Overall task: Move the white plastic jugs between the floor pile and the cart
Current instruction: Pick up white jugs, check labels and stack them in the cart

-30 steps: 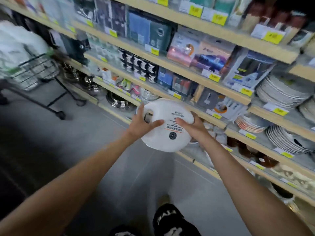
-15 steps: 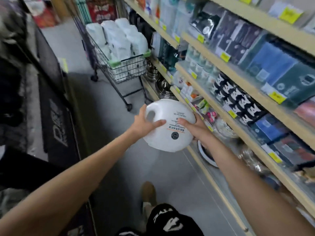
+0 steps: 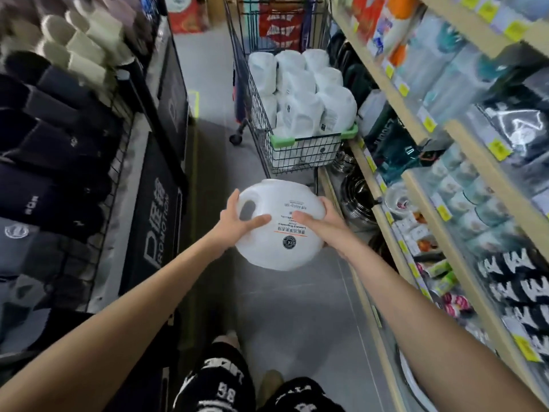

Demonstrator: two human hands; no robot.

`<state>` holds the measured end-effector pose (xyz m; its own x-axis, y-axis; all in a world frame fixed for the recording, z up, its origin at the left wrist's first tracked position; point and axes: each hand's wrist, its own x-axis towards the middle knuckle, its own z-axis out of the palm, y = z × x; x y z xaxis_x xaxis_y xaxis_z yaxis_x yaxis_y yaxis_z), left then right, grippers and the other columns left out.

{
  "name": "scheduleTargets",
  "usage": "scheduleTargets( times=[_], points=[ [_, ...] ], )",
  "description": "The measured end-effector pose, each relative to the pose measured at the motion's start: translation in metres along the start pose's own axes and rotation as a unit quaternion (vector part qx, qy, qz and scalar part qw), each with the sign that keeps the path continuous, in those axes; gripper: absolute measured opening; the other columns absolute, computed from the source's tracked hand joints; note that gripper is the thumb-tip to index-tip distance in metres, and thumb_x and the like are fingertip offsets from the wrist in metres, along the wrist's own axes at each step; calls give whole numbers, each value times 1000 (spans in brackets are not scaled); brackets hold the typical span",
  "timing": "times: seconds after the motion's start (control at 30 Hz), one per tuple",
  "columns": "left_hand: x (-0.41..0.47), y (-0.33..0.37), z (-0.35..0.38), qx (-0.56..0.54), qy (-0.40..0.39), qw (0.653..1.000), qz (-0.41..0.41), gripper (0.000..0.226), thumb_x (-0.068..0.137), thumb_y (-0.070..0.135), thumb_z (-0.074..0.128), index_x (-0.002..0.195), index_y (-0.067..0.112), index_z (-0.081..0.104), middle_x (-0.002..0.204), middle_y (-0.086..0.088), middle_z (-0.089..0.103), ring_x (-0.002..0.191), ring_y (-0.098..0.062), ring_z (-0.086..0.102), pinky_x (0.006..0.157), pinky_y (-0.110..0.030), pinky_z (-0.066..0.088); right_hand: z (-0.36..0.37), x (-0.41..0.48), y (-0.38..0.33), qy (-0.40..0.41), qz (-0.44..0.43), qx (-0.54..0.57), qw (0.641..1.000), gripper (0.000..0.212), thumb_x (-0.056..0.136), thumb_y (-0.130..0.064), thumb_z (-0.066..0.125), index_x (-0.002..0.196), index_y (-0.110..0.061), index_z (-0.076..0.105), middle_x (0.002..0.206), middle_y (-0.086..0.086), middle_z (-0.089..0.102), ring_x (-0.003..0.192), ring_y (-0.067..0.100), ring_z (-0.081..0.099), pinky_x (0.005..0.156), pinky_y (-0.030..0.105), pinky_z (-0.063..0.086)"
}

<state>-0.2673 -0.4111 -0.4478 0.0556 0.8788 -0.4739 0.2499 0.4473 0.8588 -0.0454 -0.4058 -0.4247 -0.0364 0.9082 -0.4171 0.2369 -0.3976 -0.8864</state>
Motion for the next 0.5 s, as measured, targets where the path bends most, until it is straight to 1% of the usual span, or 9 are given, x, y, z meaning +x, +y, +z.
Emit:
scheduleTargets(
  times=[0.07, 0.17, 0.23, 0.3, 0.37, 0.43, 0.5],
  points=[
    [32, 11, -20, -2, 8, 1000, -1, 131, 47, 71, 76, 149, 42, -1, 156, 2, 18, 135, -28, 36, 101, -54, 44, 11, 38, -16, -11, 1, -1, 1000, 56, 79, -30, 78, 120, -27, 40, 104, -13, 58, 87, 6, 61, 59, 23, 50],
    [87, 32, -49, 12, 19, 1000, 6, 125, 54, 67, 74, 150, 40, 0, 156, -2, 16, 136, -30, 34, 104, -54, 41, 26, 99, -40, -20, 5, 4, 1000, 67, 77, -32, 79, 130, -24, 37, 118, -6, 59, 98, 14, 63, 63, 28, 51],
    [125, 50, -70, 20, 21, 1000, 12, 124, 54, 67, 74, 151, 39, 1, 155, -5, 17, 138, -30, 30, 107, -51, 38, 33, 141, -57, -25, 14, 3, 1000, 75, 76, -33, 80, 135, -24, 34, 123, -5, 57, 104, 15, 62, 66, 29, 51],
    [163, 68, -91, 22, 14, 1000, 17, 121, 57, 63, 74, 151, 39, 2, 155, -6, 17, 139, -29, 28, 107, -46, 35, 38, 178, -73, -29, 23, 7, 999, 78, 77, -32, 80, 137, -26, 32, 125, -5, 56, 107, 16, 61, 68, 30, 51],
    [200, 85, -112, 28, -1, 999, 26, 118, 60, 59, 76, 150, 38, 3, 155, -6, 17, 138, -28, 30, 104, -43, 36, 43, 215, -87, -32, 32, 27, 999, 79, 77, -30, 80, 139, -26, 31, 130, -2, 56, 111, 18, 59, 79, 35, 54],
    [235, 104, -129, 37, -17, 998, 37, 111, 69, 54, 77, 151, 37, 4, 155, -6, 16, 136, -28, 33, 97, -39, 38, 47, 251, -100, -30, 38, 47, 998, 79, 76, -30, 81, 138, -28, 31, 134, 1, 54, 115, 20, 58, 93, 45, 51],
    [269, 125, -142, 56, -27, 997, 52, 101, 77, 49, 74, 151, 35, 6, 155, -5, 16, 135, -27, 34, 94, -35, 38, 49, 281, -115, -24, 37, 53, 998, 81, 75, -32, 81, 138, -29, 30, 137, 1, 51, 117, 21, 55, 98, 51, 48]
  ],
)
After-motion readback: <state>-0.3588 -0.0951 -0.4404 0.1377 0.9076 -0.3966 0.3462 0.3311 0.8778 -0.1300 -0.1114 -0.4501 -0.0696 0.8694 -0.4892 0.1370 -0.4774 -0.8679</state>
